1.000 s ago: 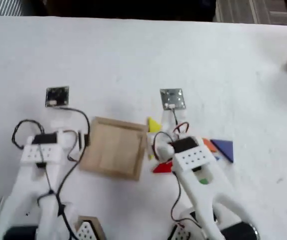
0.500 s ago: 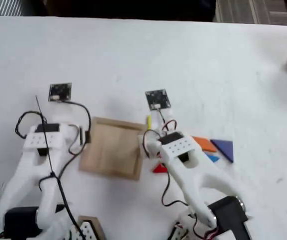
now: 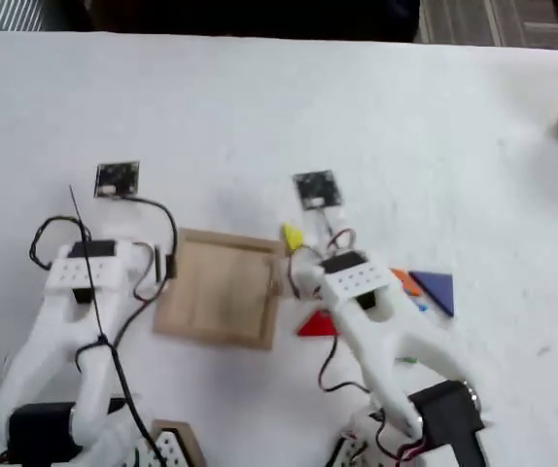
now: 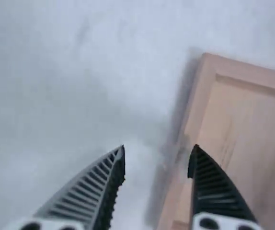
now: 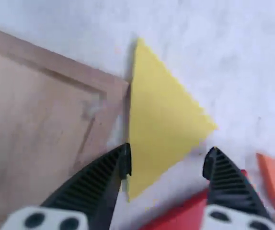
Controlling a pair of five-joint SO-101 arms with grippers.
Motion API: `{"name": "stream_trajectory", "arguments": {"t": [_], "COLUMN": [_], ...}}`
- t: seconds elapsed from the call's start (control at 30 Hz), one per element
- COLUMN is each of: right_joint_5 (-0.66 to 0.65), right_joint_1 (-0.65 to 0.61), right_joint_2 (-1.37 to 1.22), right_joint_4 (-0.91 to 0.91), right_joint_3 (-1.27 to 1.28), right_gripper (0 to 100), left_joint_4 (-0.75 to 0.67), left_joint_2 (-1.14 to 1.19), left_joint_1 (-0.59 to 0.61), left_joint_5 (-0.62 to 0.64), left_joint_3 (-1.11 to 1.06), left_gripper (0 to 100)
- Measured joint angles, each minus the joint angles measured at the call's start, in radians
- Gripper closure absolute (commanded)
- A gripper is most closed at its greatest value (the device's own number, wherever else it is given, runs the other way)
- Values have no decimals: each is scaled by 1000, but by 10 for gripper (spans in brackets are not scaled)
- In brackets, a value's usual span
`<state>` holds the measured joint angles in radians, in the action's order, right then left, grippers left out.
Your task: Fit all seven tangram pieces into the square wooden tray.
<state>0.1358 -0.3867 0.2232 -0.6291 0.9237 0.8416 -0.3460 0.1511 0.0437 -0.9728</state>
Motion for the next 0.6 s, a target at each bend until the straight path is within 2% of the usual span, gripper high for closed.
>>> {"name": "stream_trajectory", "arguments": {"t": [0.13,0.23,0.37,0.5,0.6], "right_joint_5": [0,-6,-107,-187,-201], "right_joint_1": [133,186,190,164,123], "right_joint_2": [-3,-3,-3,-3,-3], "right_joint_4": [-40,-44,-57,-181,-267], "right_joint_3": [-34,-46,-60,-150,-190], "right_gripper": [752,752,751,747,688], "left_joint_4": [0,0,0,0,0], "left_joint_2": [0,0,0,0,0], "left_joint_1": [0,0,0,0,0], "left_joint_5": [0,0,0,0,0], "left_joint_3": [0,0,0,0,0], "left_gripper": [781,781,781,781,781]}}
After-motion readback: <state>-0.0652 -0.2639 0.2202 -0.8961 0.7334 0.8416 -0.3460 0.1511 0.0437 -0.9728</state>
